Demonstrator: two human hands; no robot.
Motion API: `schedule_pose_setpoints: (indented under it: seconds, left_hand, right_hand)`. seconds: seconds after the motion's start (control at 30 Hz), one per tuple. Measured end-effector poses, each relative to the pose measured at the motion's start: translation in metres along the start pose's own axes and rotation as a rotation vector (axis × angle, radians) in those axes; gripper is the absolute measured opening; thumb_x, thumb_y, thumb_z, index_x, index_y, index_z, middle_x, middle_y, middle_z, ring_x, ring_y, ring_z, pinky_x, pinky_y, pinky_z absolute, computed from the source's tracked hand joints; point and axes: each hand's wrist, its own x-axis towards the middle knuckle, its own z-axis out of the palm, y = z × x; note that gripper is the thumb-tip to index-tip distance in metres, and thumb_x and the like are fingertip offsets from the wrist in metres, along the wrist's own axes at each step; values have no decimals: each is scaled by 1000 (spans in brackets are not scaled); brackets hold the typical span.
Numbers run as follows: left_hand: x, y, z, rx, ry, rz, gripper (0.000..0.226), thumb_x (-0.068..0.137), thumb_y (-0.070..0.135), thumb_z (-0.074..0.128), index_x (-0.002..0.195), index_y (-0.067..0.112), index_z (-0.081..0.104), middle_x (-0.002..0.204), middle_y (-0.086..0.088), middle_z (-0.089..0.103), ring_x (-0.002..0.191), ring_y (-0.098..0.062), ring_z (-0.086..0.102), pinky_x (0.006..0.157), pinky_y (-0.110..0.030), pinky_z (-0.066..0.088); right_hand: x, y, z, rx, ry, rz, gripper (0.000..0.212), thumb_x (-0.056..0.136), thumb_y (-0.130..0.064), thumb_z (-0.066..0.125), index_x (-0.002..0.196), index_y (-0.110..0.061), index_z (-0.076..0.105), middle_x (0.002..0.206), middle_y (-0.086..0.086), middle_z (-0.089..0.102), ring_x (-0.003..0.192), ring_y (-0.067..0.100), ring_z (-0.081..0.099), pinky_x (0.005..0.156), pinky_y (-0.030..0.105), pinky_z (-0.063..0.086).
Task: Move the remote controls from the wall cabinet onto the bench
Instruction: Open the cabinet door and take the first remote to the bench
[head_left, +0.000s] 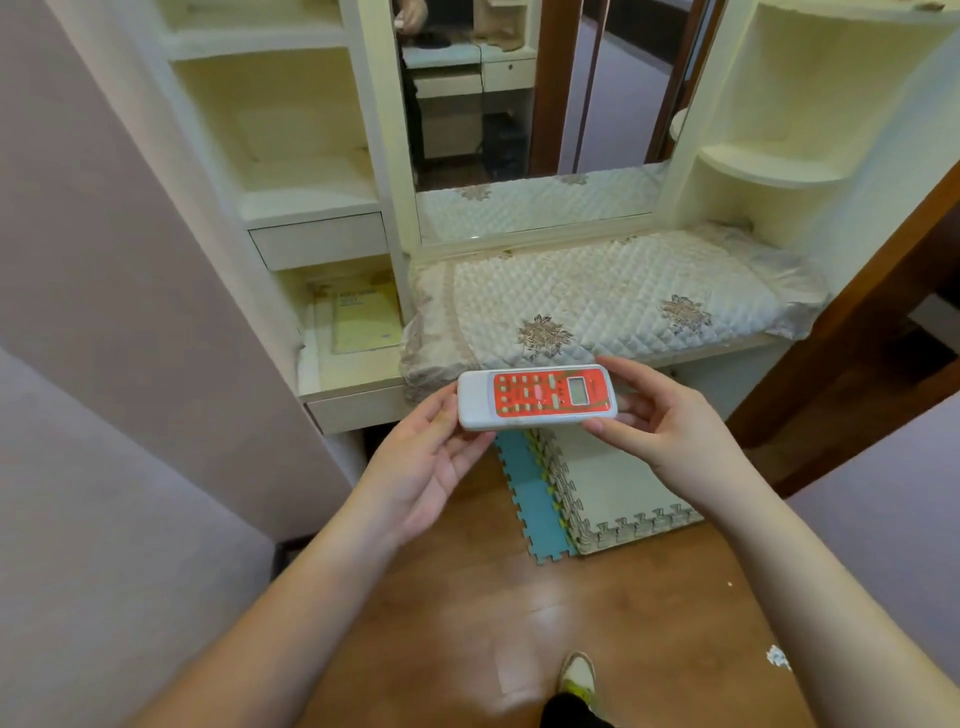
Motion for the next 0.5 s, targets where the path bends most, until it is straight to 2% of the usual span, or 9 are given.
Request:
schedule_pose_setpoints:
  seconds: [0.13, 0.3, 0.5]
  left_hand:
    - [34, -10, 23, -23, 55, 33, 25, 101, 7, 41, 114, 10, 62, 103, -5, 74, 90, -14, 72, 74, -26, 59]
    - [71, -23, 50, -37, 118, 40, 26, 100, 7, 41, 118, 10, 60, 111, -7, 72, 95, -16, 71, 73, -26, 58]
    - [102, -30, 73, -24, 160, 59, 26, 101, 10, 42, 117, 10, 62, 111, -8, 72, 95, -16, 70, 75, -25, 59]
  right_hand:
    - [37, 18, -27, -7, -46, -7, 63, 78, -15, 76, 135, -22, 50, 110, -10, 70, 100, 4, 67, 90, 24, 52]
    - [76, 34, -64, -21, -96, -14, 62, 79, -15, 75, 135, -25, 49, 106, -15, 69, 94, -2, 67, 85, 15, 52]
    - [110, 54, -87, -25, -148, 7, 64, 80, -16, 75, 137, -22, 47, 111, -20, 65, 99, -1, 66, 93, 28, 53]
